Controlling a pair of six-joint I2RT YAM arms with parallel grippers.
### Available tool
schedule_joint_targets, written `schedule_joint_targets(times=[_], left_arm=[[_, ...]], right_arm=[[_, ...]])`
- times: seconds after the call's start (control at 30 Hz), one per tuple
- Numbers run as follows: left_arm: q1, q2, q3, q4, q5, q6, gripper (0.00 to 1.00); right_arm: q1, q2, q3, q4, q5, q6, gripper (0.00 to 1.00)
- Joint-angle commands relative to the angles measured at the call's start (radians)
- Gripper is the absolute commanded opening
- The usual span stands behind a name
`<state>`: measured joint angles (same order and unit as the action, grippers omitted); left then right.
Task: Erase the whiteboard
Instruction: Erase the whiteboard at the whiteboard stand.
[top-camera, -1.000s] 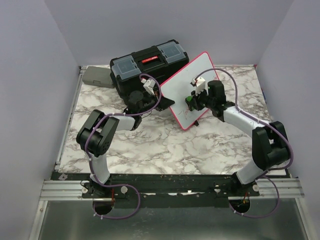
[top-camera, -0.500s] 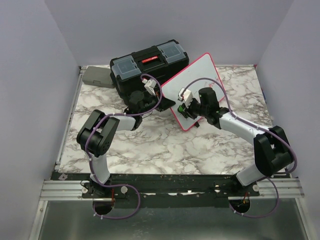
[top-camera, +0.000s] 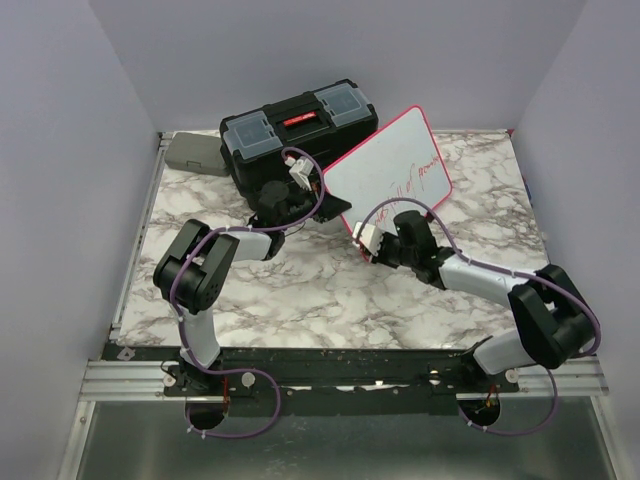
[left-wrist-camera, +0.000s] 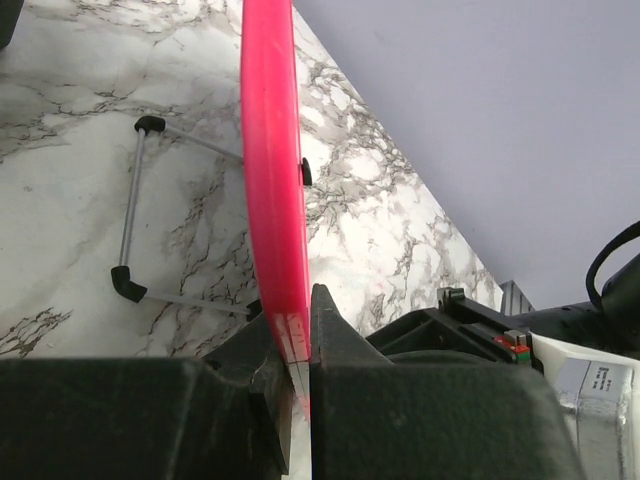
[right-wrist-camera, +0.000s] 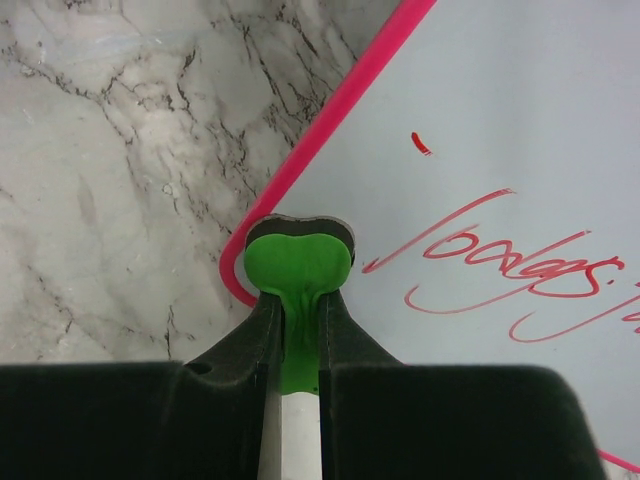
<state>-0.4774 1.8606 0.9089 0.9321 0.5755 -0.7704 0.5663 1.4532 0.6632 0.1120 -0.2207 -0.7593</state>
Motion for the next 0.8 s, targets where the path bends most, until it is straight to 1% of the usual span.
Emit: schedule_joint_targets(times=[0.0, 0.2, 0.33, 0.4, 0.53, 0.63, 0.77], left_arm=[[-0.046, 0.001, 0.019, -0.019, 0.109, 0.008, 0.0], [-0.049, 0.0, 0.027, -0.029, 0.111, 0.01, 0.0], [-0.05, 0.002, 0.028, -0.032, 0.112, 0.012, 0.0], [-0.05, 0.002, 0.024, -0.029, 0.112, 0.012, 0.0], [-0.05, -0.001, 0.018, -0.027, 0.112, 0.015, 0.0], [-0.05, 0.001, 0.019, -0.024, 0.112, 0.015, 0.0], [-0.05, 0.004, 0.017, -0.016, 0.112, 0.012, 0.0]], right_arm=[[0.01, -0.018, 0.02, 0.15, 0.049, 0.044, 0.01], [0.01, 0.017, 0.113, 0.181, 0.047, 0.107, 0.01], [0.01, 0.035, 0.138, 0.211, 0.045, 0.141, 0.01], [0.009, 0.049, 0.151, 0.2, 0.061, 0.141, 0.01], [0.008, 0.065, 0.126, 0.134, 0.078, 0.053, 0.01], [0.008, 0.043, 0.068, 0.08, 0.052, -0.047, 0.01], [0.007, 0.032, 0.028, -0.021, 0.025, -0.133, 0.01]])
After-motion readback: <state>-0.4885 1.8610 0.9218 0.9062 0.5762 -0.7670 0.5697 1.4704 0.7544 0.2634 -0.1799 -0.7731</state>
